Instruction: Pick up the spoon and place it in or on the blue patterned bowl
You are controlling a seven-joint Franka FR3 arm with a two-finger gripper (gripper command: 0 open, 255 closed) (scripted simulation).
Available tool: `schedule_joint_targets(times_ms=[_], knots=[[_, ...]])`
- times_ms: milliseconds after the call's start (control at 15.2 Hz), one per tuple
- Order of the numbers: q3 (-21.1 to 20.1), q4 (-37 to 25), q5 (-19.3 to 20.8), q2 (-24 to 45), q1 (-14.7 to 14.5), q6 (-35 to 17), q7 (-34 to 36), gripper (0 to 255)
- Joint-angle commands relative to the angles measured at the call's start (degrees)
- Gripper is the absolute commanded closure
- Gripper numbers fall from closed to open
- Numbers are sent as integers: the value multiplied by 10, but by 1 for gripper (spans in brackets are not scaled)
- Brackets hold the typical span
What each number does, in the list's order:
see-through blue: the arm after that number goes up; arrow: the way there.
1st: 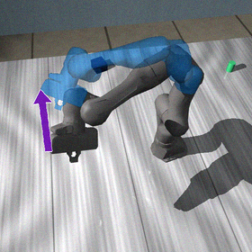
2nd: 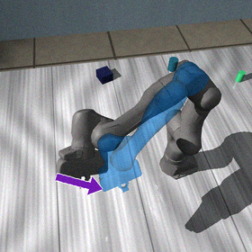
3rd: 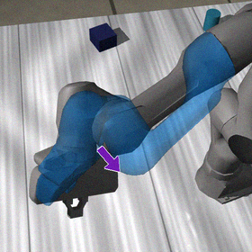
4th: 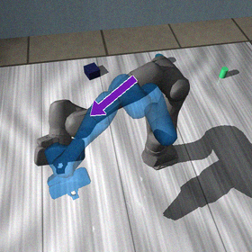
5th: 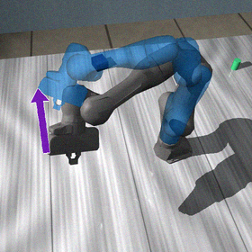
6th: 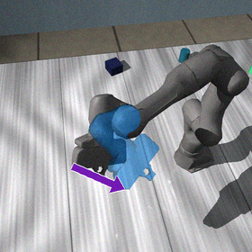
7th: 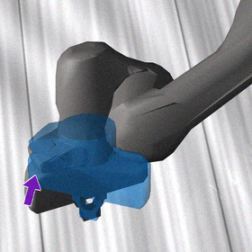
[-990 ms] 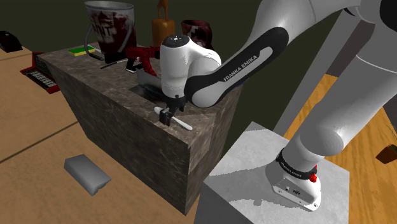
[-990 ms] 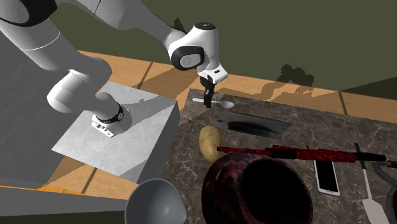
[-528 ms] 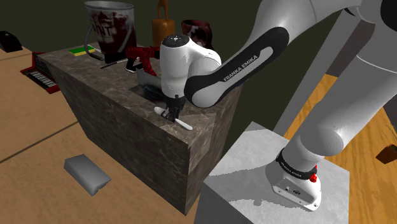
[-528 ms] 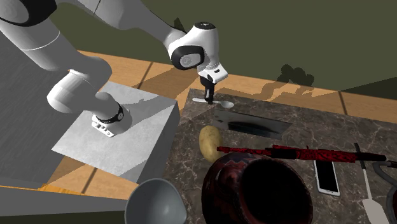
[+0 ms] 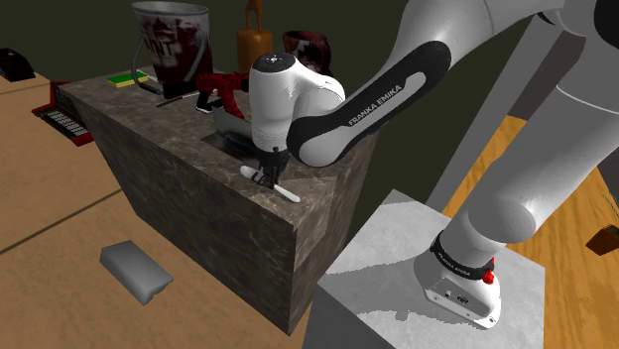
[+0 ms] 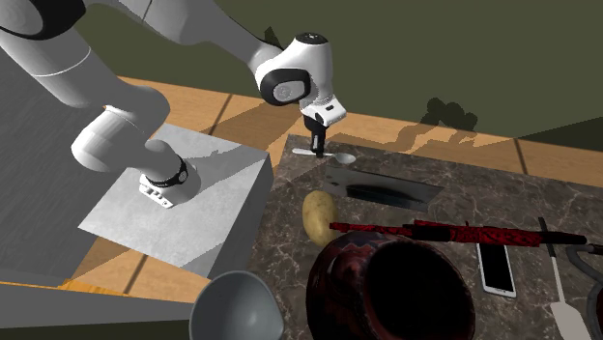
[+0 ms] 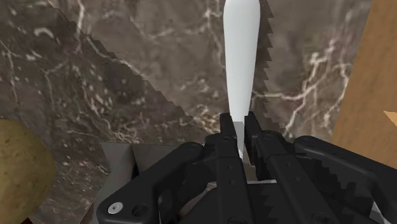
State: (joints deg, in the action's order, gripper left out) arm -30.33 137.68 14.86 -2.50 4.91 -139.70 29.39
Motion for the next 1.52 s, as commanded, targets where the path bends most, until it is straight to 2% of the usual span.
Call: schedule_joint_targets(times_ms=[0, 660, 1452], knots=[[1, -3, -11, -10, -1, 11, -10, 255], [9, -34, -63, -64, -9, 84, -57, 255], [21, -90, -95, -107, -15, 175, -94, 255]])
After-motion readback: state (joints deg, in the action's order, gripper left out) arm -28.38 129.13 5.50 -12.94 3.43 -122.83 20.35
